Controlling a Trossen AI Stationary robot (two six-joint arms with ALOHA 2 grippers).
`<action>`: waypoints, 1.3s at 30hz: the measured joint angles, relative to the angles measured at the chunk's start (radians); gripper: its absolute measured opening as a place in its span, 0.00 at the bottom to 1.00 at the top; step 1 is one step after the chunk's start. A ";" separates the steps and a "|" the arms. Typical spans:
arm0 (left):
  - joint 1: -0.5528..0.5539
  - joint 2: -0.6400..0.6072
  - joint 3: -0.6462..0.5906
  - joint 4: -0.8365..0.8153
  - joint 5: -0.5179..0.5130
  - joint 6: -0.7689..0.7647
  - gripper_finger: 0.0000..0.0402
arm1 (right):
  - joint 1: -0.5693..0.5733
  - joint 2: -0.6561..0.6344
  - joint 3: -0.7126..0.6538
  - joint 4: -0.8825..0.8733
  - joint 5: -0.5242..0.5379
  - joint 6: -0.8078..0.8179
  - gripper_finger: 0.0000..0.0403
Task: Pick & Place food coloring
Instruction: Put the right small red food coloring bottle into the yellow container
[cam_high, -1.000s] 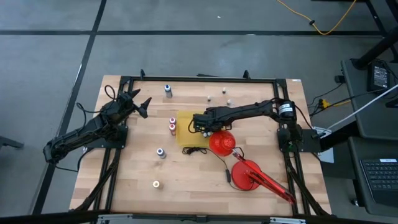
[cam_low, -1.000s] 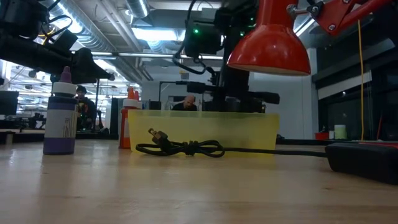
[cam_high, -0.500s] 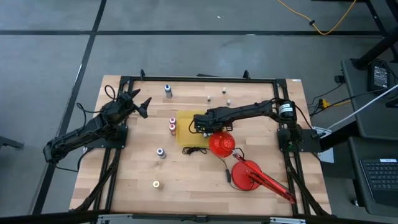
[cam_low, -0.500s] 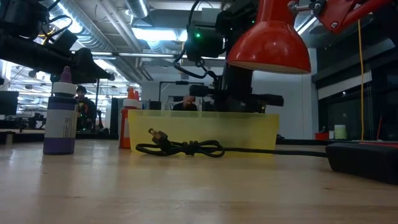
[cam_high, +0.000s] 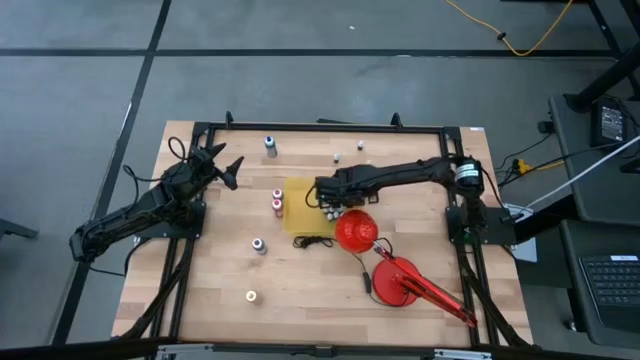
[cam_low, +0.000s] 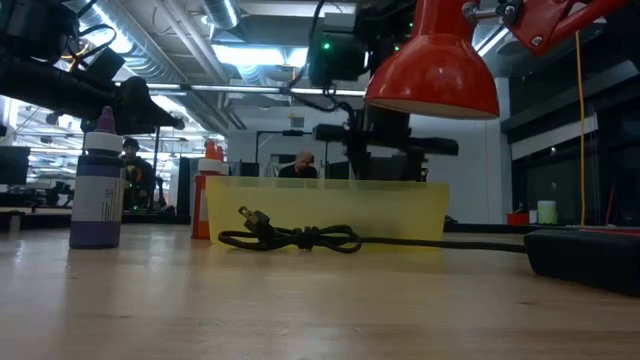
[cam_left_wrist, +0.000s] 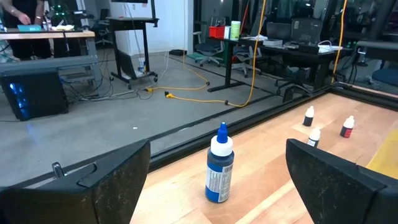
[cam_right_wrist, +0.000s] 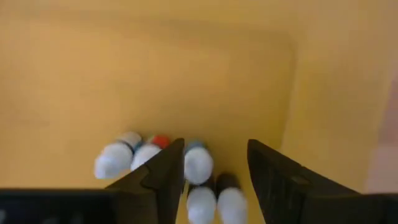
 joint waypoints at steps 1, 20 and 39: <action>0.000 0.000 0.000 0.001 0.000 0.000 0.90 | -0.007 -0.013 0.000 -0.001 0.010 -0.026 0.44; 0.000 0.000 0.000 0.000 0.000 0.000 0.91 | -0.260 -0.302 0.002 0.035 0.025 -1.021 0.45; 0.000 0.000 0.000 0.000 0.000 0.000 0.91 | -0.470 -0.222 -0.146 0.059 0.015 -1.065 0.62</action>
